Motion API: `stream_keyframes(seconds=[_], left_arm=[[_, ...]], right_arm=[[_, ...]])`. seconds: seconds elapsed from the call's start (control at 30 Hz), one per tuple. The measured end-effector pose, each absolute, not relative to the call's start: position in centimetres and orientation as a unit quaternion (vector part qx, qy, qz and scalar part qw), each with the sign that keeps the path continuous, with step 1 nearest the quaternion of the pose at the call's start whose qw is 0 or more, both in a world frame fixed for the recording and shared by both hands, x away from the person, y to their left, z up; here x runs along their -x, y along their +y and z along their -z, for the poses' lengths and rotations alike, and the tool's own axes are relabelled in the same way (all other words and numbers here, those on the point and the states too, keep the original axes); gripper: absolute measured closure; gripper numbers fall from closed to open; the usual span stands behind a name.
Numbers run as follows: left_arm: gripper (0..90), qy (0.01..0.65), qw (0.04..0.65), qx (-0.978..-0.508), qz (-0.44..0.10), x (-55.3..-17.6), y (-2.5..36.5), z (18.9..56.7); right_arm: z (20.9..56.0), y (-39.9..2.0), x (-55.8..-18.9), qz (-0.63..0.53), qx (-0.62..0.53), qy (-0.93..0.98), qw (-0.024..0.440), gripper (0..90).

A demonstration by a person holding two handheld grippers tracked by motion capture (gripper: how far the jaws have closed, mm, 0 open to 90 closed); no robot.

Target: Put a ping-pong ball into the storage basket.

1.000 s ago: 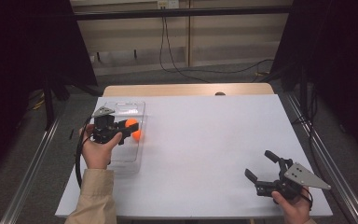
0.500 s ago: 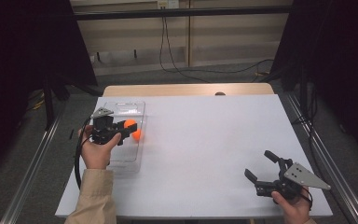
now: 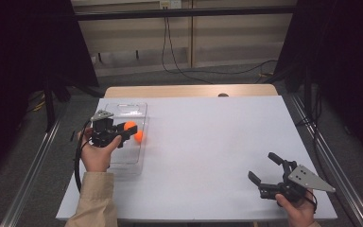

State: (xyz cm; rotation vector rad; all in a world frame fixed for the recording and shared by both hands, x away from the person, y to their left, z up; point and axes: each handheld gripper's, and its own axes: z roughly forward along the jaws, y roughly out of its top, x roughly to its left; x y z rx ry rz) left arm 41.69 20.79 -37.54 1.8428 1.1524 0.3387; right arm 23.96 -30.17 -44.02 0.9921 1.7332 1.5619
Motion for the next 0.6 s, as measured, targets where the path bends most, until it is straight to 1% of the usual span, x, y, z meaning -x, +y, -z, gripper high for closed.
stream_keyframes(seconds=[0.6], left_arm=[[51.0,0.472,0.446,-0.747,-0.143,-41.66,21.14,37.95]], right_arm=[[44.02,-30.18,-23.96,-0.588,-0.374,0.652,0.298,3.4]])
